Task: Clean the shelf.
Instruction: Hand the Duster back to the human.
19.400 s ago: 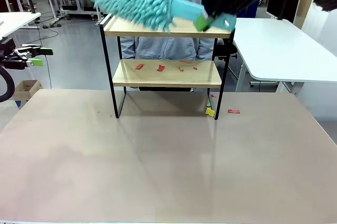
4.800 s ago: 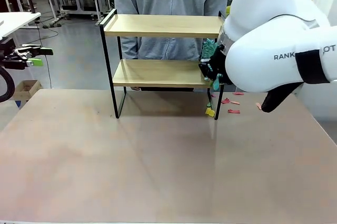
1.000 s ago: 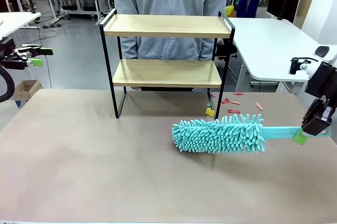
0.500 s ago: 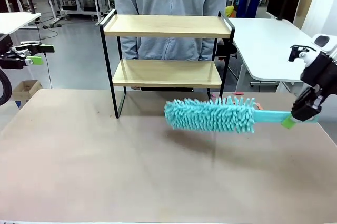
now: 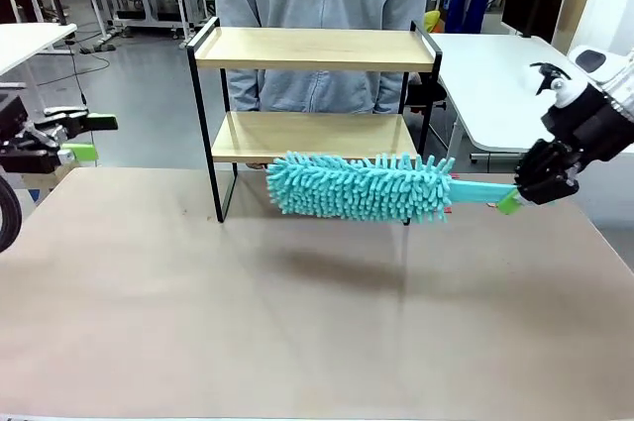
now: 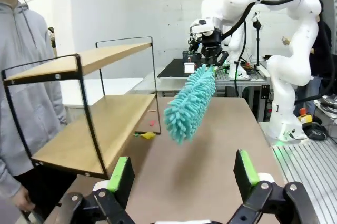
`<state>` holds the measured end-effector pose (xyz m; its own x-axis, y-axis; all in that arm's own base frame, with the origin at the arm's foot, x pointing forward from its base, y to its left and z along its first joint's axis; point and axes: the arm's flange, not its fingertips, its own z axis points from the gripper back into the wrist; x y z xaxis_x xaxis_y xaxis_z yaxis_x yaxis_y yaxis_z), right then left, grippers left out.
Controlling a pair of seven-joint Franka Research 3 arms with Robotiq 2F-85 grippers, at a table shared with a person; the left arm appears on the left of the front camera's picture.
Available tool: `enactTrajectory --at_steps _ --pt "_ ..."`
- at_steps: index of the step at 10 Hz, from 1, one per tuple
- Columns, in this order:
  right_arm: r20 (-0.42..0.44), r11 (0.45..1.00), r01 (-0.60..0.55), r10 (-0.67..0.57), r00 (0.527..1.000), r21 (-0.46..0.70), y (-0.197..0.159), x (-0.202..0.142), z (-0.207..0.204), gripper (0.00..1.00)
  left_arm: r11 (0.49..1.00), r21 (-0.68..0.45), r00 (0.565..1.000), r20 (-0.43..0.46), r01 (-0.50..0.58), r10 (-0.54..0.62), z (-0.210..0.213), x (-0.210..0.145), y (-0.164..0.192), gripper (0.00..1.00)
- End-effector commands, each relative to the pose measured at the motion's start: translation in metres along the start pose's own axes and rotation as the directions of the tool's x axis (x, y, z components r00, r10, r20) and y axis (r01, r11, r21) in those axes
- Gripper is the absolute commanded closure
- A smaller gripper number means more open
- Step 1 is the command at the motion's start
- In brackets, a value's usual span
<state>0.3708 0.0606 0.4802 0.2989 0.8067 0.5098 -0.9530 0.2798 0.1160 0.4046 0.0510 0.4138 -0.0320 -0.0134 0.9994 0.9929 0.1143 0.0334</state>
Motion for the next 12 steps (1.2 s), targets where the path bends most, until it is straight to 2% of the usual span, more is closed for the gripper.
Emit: enactTrajectory --at_steps 1,2,6,7,8,10,11,12 --pt "0.097 0.986 -0.151 0.144 0.985 0.069 -0.024 0.006 -0.003 0.87 0.999 0.035 1.0 0.011 0.022 -0.022 -0.017 -0.002 -0.03 0.0" --pt "0.122 0.976 -0.201 0.19 0.974 0.086 -0.032 0.008 -0.006 0.87 0.999 0.037 1.0 0.022 0.02 -0.021 -0.026 -0.007 -0.043 0.0" --pt "0.158 0.966 -0.247 0.233 0.96 0.081 -0.058 0.023 -0.021 0.87 0.998 0.001 0.997 0.033 -0.065 0.065 -0.058 -0.028 -0.06 0.0" --pt "0.153 0.969 -0.227 0.211 0.966 0.1 -0.059 0.023 -0.02 0.87 0.995 -0.003 0.995 -0.019 -0.097 0.097 -0.06 -0.028 -0.054 0.0" --pt "0.113 0.971 -0.226 0.216 0.97 0.079 -0.049 0.018 -0.024 0.87 0.999 -0.01 0.998 0.026 -0.048 0.048 -0.042 -0.023 -0.039 0.0" --pt "0.113 0.971 -0.226 0.216 0.97 0.079 -0.049 0.018 -0.024 0.87 0.999 -0.01 0.998 0.026 -0.048 0.048 -0.042 -0.023 -0.039 0.0" --pt "0.113 0.971 -0.226 0.216 0.97 0.079 -0.049 0.018 -0.024 0.87 0.998 -0.015 0.998 0.008 -0.067 0.067 -0.047 -0.029 -0.038 0.0" --pt "0.113 0.971 -0.226 0.216 0.97 0.079 -0.049 0.018 -0.024 0.87 0.997 -0.042 0.998 -0.022 -0.063 0.062 -0.074 -0.037 -0.032 0.0"
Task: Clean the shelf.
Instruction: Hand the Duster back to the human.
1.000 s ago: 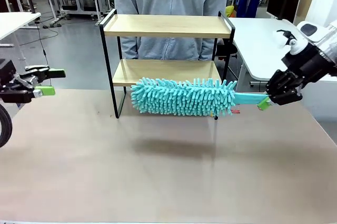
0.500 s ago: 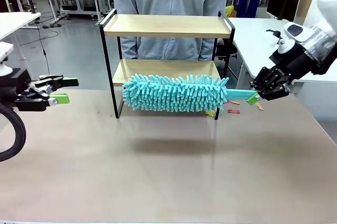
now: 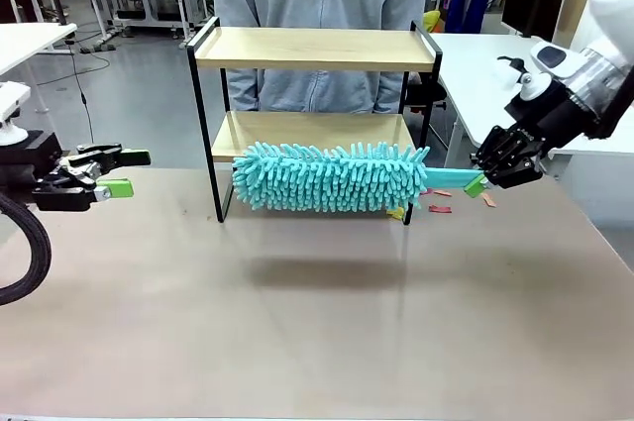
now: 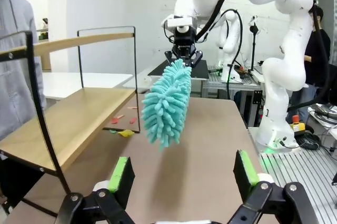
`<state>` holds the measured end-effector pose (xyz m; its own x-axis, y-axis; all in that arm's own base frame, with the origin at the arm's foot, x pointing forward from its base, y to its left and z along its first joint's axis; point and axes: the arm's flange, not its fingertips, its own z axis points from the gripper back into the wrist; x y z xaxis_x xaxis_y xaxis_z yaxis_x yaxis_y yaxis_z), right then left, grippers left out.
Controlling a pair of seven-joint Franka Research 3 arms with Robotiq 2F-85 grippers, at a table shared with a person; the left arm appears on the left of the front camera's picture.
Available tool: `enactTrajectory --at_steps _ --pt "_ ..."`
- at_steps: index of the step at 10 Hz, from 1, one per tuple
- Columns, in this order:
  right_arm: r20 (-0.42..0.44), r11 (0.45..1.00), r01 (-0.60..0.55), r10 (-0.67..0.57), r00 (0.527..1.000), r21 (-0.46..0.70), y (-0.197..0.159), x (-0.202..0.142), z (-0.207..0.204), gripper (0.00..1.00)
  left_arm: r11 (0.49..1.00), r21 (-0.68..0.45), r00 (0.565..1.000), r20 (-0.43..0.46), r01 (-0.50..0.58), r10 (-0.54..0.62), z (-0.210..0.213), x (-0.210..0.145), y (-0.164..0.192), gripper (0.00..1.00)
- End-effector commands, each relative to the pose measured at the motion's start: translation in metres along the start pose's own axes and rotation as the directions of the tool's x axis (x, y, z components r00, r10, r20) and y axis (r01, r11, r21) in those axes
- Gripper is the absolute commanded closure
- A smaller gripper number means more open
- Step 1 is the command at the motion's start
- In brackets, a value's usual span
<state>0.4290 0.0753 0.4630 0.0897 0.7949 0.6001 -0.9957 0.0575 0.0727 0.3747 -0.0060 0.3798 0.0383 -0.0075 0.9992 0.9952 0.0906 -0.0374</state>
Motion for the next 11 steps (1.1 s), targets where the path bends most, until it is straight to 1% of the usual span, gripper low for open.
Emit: enactTrajectory --at_steps 1,2,3,4,6,7,8,11 --pt "0.019 1.0 -0.012 0.012 1.0 -0.001 0.005 -0.001 0.001 0.87 0.999 -0.034 0.998 -0.056 0.035 -0.037 -0.044 -0.01 0.011 0.0" --pt "0.019 1.0 -0.012 0.012 1.0 -0.001 0.005 -0.001 0.001 0.87 0.998 -0.055 0.999 -0.038 0.037 -0.039 -0.06 -0.013 0.016 0.0" --pt "0.019 1.0 -0.012 0.012 1.0 -0.001 0.005 -0.001 0.001 0.87 0.999 -0.048 0.999 -0.024 0.023 -0.025 -0.071 -0.017 0.022 0.0" --pt "0.019 1.0 -0.012 0.012 1.0 -0.001 0.005 -0.001 0.001 0.87 0.999 -0.039 1.0 -0.001 0.013 -0.013 -0.08 -0.021 0.027 0.0" --pt "0.019 1.0 -0.012 0.012 1.0 -0.001 0.005 -0.001 0.001 0.87 0.999 0.017 0.999 0.016 0.035 -0.036 -0.095 -0.025 0.039 0.0" --pt "0.019 1.0 -0.012 0.012 1.0 -0.001 0.005 -0.001 0.001 0.87 0.999 0.017 0.999 0.026 0.034 -0.034 -0.099 -0.026 0.043 0.0" --pt "0.019 1.0 -0.012 0.012 1.0 -0.001 0.005 -0.001 0.001 0.87 0.999 0.03 0.999 0.02 0.043 -0.043 -0.104 -0.028 0.045 0.0" --pt "0.019 1.0 -0.012 0.012 1.0 -0.001 0.005 -0.001 0.001 0.87 0.999 0.016 0.999 0.008 0.051 -0.052 -0.123 -0.028 0.047 0.0"
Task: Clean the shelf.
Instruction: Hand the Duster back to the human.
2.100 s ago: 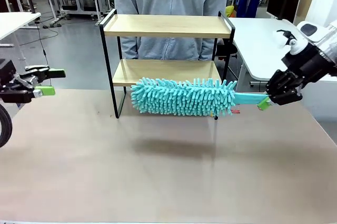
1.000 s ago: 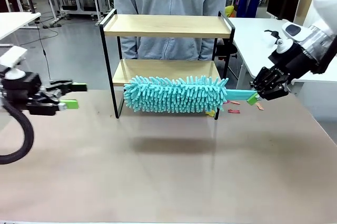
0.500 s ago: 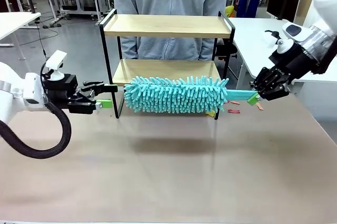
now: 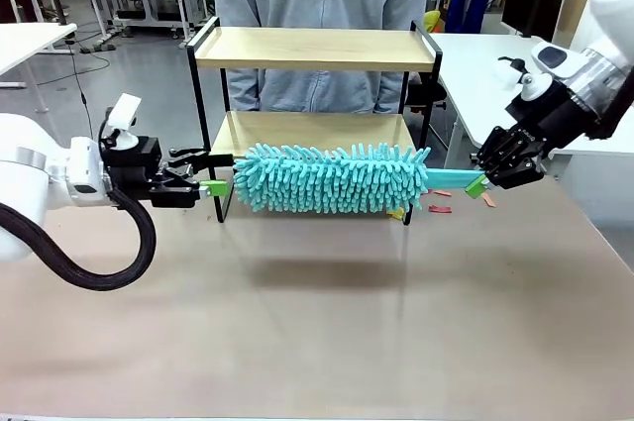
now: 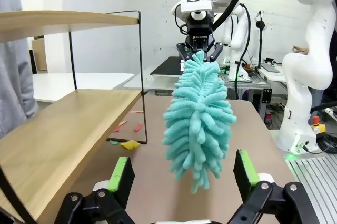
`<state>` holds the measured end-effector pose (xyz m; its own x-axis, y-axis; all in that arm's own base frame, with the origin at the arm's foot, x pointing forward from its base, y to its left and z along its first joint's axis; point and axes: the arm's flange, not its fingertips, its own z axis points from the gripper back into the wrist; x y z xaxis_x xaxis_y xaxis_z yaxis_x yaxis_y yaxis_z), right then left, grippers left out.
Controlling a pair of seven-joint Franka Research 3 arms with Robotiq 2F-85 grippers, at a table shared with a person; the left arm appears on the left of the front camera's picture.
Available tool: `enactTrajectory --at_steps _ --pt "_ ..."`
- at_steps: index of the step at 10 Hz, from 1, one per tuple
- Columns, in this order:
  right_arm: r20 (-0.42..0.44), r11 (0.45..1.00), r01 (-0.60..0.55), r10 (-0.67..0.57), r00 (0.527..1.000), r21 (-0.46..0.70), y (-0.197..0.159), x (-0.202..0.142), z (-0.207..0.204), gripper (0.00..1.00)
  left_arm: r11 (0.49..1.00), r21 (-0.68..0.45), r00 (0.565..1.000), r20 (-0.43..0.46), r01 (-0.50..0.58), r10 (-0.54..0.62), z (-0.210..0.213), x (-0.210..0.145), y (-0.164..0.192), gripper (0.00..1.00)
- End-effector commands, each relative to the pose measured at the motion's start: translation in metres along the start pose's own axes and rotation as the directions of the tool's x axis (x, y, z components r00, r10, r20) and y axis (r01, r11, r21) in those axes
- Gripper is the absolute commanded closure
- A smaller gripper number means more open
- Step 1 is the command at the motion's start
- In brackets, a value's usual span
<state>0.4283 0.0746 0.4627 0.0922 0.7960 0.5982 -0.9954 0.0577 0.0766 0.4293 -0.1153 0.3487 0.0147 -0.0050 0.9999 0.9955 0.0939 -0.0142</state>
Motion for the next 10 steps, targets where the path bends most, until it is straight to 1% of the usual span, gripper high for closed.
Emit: enactTrajectory --at_steps 1,3,7,8,9,10 --pt "0.021 1.0 -0.015 0.015 1.0 -0.004 0.004 -0.001 0.001 0.87 0.999 0.004 0.999 0.005 0.032 -0.032 -0.017 0.001 0.001 0.0" --pt "0.021 1.0 -0.015 0.015 1.0 -0.004 0.004 -0.001 0.001 0.87 1.0 -0.009 1.0 0.008 0.03 -0.03 -0.035 0.002 0.0 0.0" --pt "0.021 1.0 -0.015 0.015 1.0 -0.004 0.004 -0.001 0.001 0.87 0.997 -0.081 1.0 -0.017 0.007 -0.008 -0.079 -0.003 -0.007 0.0" --pt "0.021 1.0 -0.015 0.015 1.0 -0.004 0.004 -0.001 0.001 0.87 0.996 -0.087 1.0 0.008 0.017 -0.016 -0.083 -0.004 -0.007 0.0" --pt "0.021 1.0 -0.015 0.015 1.0 -0.004 0.004 -0.001 0.001 0.87 0.996 -0.084 1.0 0.018 0.008 -0.006 -0.084 -0.003 -0.007 0.57" --pt "0.021 1.0 -0.015 0.015 1.0 -0.004 0.004 -0.001 0.001 0.87 0.997 -0.078 0.999 0.032 0.008 -0.006 -0.084 -0.002 -0.008 0.58"
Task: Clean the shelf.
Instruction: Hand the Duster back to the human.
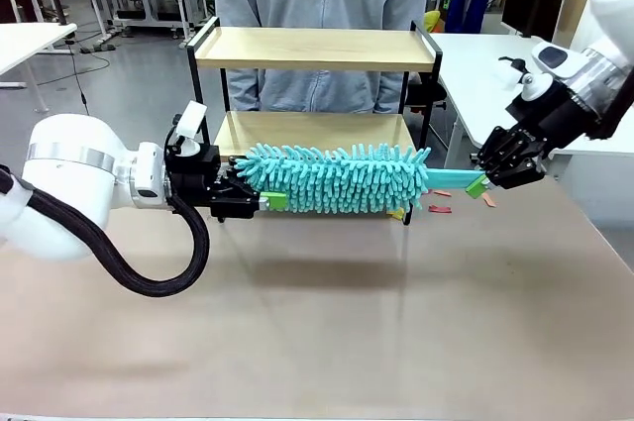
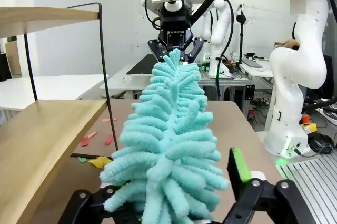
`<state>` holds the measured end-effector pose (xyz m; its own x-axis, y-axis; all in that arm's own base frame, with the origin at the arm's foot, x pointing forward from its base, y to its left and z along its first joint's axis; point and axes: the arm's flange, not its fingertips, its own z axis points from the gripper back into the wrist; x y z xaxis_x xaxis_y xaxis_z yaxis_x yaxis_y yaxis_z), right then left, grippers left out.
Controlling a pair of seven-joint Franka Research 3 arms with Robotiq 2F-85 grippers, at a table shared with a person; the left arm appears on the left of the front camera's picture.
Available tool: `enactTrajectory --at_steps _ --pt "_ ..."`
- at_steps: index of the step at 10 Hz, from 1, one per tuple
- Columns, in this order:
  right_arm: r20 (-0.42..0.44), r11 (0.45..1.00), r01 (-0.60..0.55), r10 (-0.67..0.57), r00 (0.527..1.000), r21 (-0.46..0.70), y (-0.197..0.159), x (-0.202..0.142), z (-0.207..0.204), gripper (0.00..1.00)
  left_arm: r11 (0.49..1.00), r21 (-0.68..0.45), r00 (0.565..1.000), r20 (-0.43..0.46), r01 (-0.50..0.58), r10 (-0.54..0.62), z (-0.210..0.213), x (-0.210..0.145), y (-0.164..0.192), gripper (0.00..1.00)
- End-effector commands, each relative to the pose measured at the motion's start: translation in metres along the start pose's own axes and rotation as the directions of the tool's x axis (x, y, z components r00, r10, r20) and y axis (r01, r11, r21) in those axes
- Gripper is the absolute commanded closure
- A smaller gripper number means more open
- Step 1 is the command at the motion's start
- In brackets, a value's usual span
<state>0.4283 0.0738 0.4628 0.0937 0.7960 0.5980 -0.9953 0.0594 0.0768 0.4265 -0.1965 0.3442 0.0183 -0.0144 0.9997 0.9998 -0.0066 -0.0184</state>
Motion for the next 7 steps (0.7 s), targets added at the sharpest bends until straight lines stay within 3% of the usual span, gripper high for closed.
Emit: enactTrajectory --at_steps 1,3,4,6,7 --pt "0.021 1.0 -0.016 0.016 1.0 -0.003 0.0044 0.0 0.0005 0.87 1.0 0.014 0.999 0.047 0.004 -0.005 -0.0033 0.0027 0.0013 1.0" --pt "0.021 1.0 -0.016 0.016 1.0 -0.003 0.0044 0.0 0.0005 0.87 1.0 -0.001 0.998 0.053 -0.012 0.012 -0.0041 0.0043 0.0005 1.0" --pt "0.021 1.0 -0.016 0.016 1.0 -0.003 0.0044 0.0 0.0005 0.87 1.0 -0.009 0.998 0.054 -0.016 0.017 -0.0039 0.005 0.0003 0.85" --pt "0.021 1.0 -0.016 0.016 1.0 -0.003 0.0044 0.0 0.0005 0.87 1.0 -0.018 0.998 0.052 -0.023 0.024 -0.0032 0.0059 -0.0001 1.0" --pt "0.021 1.0 -0.016 0.016 1.0 -0.003 0.0044 0.0 0.0005 0.87 0.999 -0.022 0.998 0.057 -0.028 0.029 -0.0032 0.0063 0.0 1.0"
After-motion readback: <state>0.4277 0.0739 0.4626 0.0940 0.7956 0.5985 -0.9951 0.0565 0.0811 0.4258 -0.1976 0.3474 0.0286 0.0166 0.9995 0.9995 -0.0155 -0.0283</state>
